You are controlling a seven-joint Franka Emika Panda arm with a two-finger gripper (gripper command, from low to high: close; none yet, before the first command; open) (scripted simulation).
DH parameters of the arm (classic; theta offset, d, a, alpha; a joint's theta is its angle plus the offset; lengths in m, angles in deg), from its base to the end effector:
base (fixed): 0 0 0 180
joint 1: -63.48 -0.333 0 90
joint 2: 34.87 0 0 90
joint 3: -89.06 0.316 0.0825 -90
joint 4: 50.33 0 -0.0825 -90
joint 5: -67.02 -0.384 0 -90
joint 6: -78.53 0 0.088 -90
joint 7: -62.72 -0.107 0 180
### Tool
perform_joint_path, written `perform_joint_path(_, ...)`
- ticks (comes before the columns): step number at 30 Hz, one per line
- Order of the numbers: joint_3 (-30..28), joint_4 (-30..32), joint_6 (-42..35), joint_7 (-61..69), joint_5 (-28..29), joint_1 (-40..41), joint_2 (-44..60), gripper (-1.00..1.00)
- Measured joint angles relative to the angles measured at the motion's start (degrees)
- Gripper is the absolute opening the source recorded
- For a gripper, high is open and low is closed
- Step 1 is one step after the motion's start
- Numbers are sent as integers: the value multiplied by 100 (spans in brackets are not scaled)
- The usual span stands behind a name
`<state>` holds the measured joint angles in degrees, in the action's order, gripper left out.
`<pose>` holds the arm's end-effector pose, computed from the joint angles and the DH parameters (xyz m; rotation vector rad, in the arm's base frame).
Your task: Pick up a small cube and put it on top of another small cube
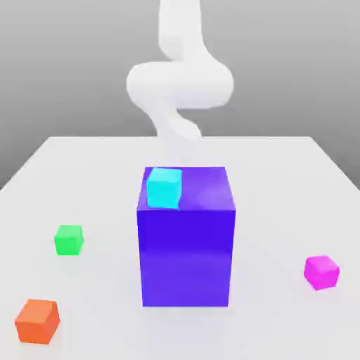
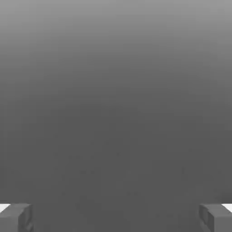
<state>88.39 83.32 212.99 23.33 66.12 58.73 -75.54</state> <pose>0.3803 0.0259 0.6670 -2.5694 0.8274 -0.9374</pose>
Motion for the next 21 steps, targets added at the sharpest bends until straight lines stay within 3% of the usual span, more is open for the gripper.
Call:
perform_joint_path(14, 177, 1045, 1495, 3625, -513, -2208, 2909, 0)
perform_joint_path(21, 630, 1569, 2255, 4970, -147, -2977, 4329, 0)
